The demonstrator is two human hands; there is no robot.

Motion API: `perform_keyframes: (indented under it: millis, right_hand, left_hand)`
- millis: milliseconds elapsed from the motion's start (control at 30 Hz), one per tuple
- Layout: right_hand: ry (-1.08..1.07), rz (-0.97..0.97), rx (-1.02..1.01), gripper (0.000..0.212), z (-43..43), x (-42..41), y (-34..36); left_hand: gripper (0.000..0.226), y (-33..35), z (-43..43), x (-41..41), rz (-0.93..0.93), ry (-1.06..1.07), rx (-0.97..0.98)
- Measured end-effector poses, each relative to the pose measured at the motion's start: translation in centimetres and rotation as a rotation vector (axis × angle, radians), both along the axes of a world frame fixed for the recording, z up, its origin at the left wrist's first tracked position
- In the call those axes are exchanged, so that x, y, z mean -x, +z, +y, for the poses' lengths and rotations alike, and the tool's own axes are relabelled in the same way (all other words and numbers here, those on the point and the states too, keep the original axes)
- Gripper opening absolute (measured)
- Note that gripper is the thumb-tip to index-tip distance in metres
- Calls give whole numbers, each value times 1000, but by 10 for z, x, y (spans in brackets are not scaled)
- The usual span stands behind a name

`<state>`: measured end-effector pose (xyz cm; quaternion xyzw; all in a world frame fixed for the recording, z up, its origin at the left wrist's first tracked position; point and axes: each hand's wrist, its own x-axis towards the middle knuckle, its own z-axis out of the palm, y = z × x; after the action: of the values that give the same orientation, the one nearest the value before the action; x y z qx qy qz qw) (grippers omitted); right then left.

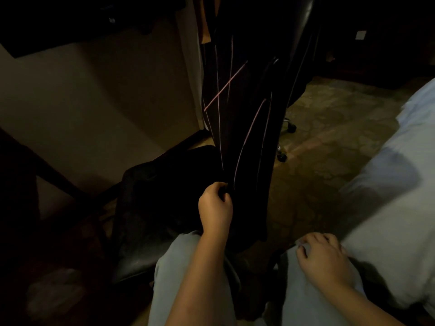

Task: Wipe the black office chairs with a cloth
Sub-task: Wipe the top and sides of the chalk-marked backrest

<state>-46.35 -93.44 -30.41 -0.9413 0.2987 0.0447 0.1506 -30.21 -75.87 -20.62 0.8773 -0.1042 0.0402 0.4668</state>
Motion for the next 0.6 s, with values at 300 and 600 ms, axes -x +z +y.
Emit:
perform_keyframes:
  millis: [300,600]
  right_hand:
    - [25,-4,-37,31,-1,-1,2]
    - [30,0,-48,31,-4,1,2]
  left_hand:
    - [36,11,-10,4,-118,31,212]
    - [30,9,-5,0,-34,23,168]
